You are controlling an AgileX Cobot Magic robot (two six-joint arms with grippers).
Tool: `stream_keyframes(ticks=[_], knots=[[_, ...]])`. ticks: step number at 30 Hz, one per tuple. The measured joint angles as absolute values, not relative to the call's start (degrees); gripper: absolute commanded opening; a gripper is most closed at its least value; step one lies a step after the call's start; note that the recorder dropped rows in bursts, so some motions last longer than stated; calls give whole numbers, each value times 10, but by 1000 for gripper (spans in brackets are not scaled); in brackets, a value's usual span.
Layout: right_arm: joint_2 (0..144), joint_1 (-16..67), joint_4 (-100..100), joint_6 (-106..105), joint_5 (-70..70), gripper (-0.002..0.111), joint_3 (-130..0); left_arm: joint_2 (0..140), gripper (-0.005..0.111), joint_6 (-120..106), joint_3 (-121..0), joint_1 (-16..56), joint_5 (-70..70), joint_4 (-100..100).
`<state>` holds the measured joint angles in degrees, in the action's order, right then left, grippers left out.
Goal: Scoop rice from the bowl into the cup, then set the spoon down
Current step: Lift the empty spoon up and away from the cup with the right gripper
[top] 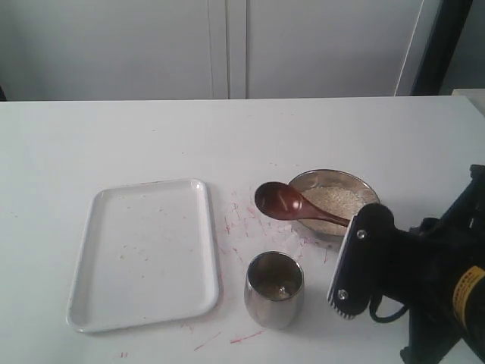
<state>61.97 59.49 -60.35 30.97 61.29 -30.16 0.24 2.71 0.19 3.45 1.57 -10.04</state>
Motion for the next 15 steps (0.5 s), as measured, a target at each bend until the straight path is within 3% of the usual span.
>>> stream_keyframes(ticks=[15], knots=[[617,595,-428,365,545,0,-460,2,14,27,2,35,16,-100]])
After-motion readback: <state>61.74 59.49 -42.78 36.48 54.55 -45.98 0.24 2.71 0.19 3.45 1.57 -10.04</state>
